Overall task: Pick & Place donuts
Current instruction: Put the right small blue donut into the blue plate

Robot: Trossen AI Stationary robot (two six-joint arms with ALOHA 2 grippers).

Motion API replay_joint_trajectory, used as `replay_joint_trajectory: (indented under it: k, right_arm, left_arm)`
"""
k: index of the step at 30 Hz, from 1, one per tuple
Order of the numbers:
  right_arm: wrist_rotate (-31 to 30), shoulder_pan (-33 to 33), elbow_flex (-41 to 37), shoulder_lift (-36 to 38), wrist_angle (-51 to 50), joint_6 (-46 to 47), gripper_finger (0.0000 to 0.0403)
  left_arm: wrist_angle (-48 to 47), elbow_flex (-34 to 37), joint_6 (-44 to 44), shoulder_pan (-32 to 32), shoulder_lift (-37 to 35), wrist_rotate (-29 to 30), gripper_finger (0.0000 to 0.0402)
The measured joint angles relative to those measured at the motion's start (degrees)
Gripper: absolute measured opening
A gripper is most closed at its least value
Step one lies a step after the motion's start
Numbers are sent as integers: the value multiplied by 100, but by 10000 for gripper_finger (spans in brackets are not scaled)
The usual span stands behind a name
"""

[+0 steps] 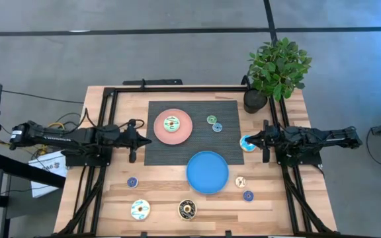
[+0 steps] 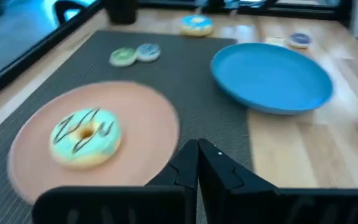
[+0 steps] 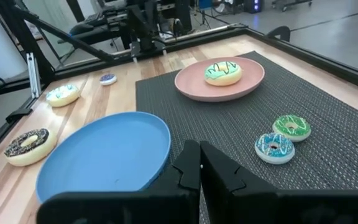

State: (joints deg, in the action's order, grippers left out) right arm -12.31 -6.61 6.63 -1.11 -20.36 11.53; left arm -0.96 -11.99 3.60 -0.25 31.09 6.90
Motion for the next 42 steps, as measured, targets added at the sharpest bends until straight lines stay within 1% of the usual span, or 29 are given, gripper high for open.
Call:
replay_joint_trajectory:
  k: [5, 8, 11, 14, 16, 19, 22, 24, 26, 31, 33, 36, 40, 42]
  right_arm:
    - [-579, 2, 0, -1, 209, 0, 0]
    - [-584, -20, 4, -45, 535, 0, 0]
    - [-585, -88, 7, -348, 839, 2, 0]
    - [-589, -148, 22, -990, 1149, 33, 0]
    - [-612, -179, 155, -1508, 1195, 223, 0]
    - [-925, -255, 559, -2429, 1111, 784, 0]
    - [-1055, -401, 1207, -3441, 672, 1256, 0]
    - [-1042, -526, 1770, -4135, 115, 1791, 0]
    - [-913, -742, 2383, -4794, -735, 2471, 0]
    - [-528, -1517, 3816, -6340, -2962, 4549, 0]
    - [-387, -1872, 4297, -6870, -3594, 5362, 0]
    - [-43, -2397, 4791, -7474, -3946, 6461, 0]
    - [544, -3052, 5180, -8080, -3718, 7863, 2]
    - [838, -3327, 5313, -8360, -3670, 8238, 10]
  left_arm:
    - [22, 0, -82, -423, 2, 552, 0]
    - [-4, 0, -82, -574, 2, 564, 0]
    - [25, 0, -8, -662, 2, 567, 0]
    - [19, 0, 107, -733, 2, 572, 0]
    - [10, 0, 250, -783, 2, 563, 0]
    - [-3, 0, 458, -909, 2, 555, 0]
    - [12, 0, 467, -1051, 2, 565, 0]
    - [42, 0, 469, -1116, 2, 583, 0]
    - [41, 0, 506, -1174, 2, 588, 0]
    - [38, 0, 640, -1213, 2, 577, 0]
    - [39, 0, 585, -1213, 2, 540, 0]
    - [24, 0, 550, -1213, 2, 540, 0]
    - [-83, 0, 637, -1213, 2, 540, 0]
    - [-218, 0, 651, -1213, 2, 538, 0]
